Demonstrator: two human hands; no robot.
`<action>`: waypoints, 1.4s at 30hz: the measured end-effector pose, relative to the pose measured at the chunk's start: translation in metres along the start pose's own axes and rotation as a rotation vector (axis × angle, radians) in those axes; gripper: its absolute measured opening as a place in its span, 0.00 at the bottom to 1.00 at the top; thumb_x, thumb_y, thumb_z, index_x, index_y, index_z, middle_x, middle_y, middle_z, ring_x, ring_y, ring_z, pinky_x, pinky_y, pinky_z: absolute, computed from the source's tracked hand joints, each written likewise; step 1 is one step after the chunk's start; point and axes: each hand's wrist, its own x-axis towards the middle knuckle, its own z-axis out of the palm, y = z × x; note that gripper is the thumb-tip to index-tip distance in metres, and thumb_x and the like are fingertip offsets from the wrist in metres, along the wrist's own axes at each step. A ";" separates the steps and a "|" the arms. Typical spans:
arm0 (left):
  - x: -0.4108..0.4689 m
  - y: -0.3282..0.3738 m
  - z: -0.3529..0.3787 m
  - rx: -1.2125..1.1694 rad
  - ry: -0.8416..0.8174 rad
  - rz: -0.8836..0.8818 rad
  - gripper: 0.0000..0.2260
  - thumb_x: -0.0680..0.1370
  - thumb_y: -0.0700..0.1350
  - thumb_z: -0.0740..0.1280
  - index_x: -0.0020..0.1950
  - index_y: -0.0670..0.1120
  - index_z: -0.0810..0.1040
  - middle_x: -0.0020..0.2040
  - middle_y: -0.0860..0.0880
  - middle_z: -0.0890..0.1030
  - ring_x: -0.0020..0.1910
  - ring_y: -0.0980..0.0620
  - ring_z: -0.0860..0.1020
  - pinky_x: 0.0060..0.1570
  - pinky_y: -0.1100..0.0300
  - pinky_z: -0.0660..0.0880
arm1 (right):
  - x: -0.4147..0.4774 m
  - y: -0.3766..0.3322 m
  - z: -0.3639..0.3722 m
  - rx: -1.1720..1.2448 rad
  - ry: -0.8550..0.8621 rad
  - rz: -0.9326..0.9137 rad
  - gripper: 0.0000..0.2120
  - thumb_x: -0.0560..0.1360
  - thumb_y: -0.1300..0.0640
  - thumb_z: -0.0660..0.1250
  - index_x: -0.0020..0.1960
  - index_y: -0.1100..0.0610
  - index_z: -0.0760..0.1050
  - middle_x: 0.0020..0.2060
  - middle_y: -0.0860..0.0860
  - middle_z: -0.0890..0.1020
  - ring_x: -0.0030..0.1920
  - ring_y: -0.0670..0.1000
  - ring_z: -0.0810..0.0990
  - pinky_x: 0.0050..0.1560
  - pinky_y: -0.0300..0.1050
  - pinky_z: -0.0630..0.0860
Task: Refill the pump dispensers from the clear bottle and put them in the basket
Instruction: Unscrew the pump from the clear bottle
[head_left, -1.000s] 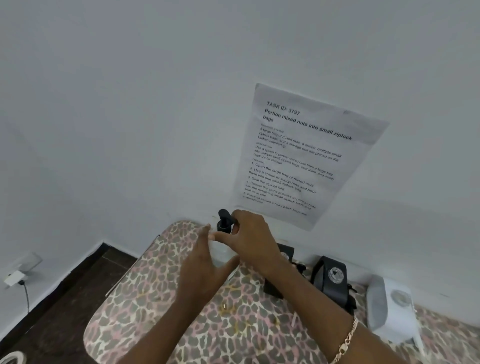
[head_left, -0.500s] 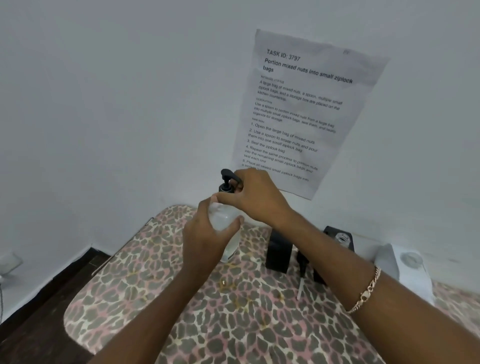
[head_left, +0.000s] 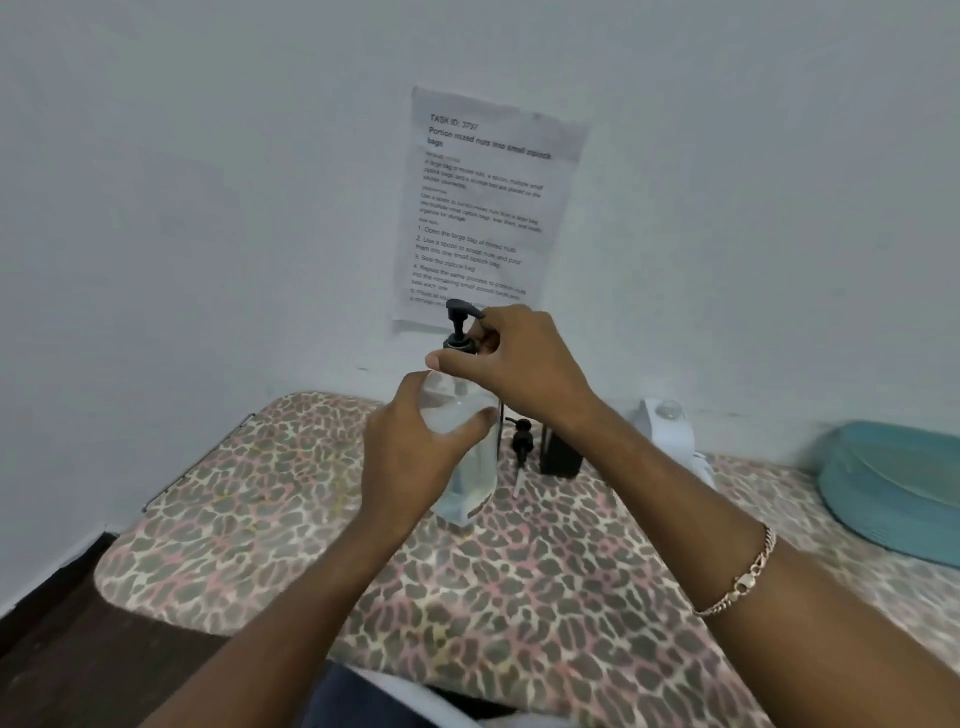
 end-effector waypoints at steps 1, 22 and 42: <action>-0.008 0.004 0.003 -0.018 -0.026 0.007 0.26 0.71 0.63 0.79 0.63 0.54 0.79 0.47 0.57 0.83 0.46 0.58 0.82 0.43 0.59 0.77 | -0.010 0.002 -0.006 -0.013 0.013 0.013 0.21 0.69 0.40 0.79 0.37 0.56 0.78 0.31 0.47 0.78 0.30 0.45 0.73 0.34 0.41 0.69; -0.097 0.026 0.050 -0.155 -0.253 0.094 0.34 0.67 0.70 0.73 0.67 0.54 0.76 0.44 0.56 0.83 0.43 0.54 0.82 0.38 0.55 0.78 | -0.134 0.028 -0.036 -0.094 0.300 0.216 0.21 0.69 0.41 0.80 0.44 0.56 0.77 0.33 0.47 0.78 0.34 0.45 0.75 0.35 0.38 0.70; -0.119 -0.002 0.055 -0.121 -0.324 0.213 0.30 0.74 0.68 0.72 0.70 0.54 0.75 0.53 0.57 0.84 0.48 0.61 0.82 0.45 0.62 0.80 | -0.151 0.040 -0.042 0.162 0.154 0.226 0.18 0.80 0.42 0.70 0.65 0.50 0.78 0.55 0.43 0.83 0.56 0.42 0.81 0.56 0.37 0.76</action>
